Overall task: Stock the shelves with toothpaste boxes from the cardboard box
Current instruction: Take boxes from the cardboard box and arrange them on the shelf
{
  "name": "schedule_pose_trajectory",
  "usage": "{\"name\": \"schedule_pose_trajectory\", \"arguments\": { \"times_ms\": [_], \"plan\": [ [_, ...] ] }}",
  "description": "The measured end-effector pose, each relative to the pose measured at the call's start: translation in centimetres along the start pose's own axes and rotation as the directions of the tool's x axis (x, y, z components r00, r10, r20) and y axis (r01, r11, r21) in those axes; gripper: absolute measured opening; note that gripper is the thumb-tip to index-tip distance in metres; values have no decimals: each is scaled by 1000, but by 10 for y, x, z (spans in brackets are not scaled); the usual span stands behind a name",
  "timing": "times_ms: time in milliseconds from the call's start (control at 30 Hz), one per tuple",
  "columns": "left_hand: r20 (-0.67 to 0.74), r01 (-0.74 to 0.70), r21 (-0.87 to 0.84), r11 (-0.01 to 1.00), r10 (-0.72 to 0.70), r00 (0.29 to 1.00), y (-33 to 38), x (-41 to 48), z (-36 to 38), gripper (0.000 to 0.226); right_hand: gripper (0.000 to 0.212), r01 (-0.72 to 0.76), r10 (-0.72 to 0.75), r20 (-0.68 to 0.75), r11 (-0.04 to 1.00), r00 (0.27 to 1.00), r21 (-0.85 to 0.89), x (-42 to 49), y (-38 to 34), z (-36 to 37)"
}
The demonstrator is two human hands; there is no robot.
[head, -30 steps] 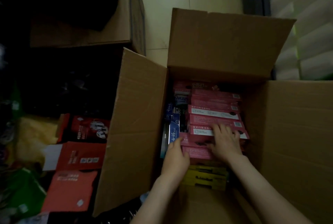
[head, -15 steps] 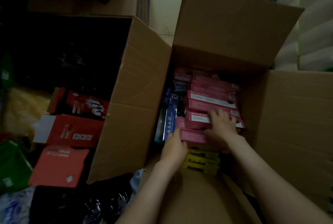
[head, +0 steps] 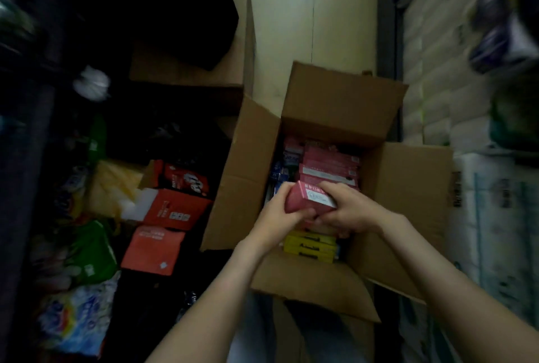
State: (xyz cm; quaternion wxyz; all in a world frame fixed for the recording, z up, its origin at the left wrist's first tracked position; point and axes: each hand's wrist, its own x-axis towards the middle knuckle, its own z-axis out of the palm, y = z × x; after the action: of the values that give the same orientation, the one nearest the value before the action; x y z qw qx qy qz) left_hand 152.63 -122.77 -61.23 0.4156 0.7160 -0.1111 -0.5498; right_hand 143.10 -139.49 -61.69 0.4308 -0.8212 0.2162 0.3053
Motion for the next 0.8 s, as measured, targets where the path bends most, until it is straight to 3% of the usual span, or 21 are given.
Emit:
{"name": "schedule_pose_trajectory", "arguments": {
  "times_ms": [167, 233, 333, 433, 500, 600, 700, 800],
  "plan": [
    [-260, -133, -162, 978, 88, 961, 98, -102, -38, 22, 67, 91, -86, -61, 993, 994, 74, -85, -112, -84],
    [-442, -155, -177, 972, 62, 895, 125, -142, -55, 23, 74, 152, -157, -40, 981, 987, -121, -113, -157, -109],
    [-618, -226, -305, 925, -11, 786, 155, -194, -84, 45, 69, 220, -254, -30, 886, 967, -409, -138, -219, -131],
    [-708, -370, -425, 826, -49, 705, 176, -245, -110, 30, 57, 344, -421, -51, 800, 906, -492, -145, -279, -138],
    [-762, -445, -434, 783, -55, 646, 180, -274, -127, 33, 60, 420, -518, -55, 746, 854, -517, -147, -318, -138],
    [-837, -544, -430, 721, -91, 540, 174, -311, -152, 46, 76, 461, -596, -157, 739, 788, -492, -147, -370, -130],
    [-890, -646, -422, 636, -155, 429, 164, -344, -179, 45, 83, 510, -615, -241, 772, 751, -380, -144, -412, -117],
    [-921, -703, -378, 603, -164, 354, 158, -375, -203, 45, 61, 610, -635, -263, 772, 726, -180, -136, -453, -107]
  ]
}}
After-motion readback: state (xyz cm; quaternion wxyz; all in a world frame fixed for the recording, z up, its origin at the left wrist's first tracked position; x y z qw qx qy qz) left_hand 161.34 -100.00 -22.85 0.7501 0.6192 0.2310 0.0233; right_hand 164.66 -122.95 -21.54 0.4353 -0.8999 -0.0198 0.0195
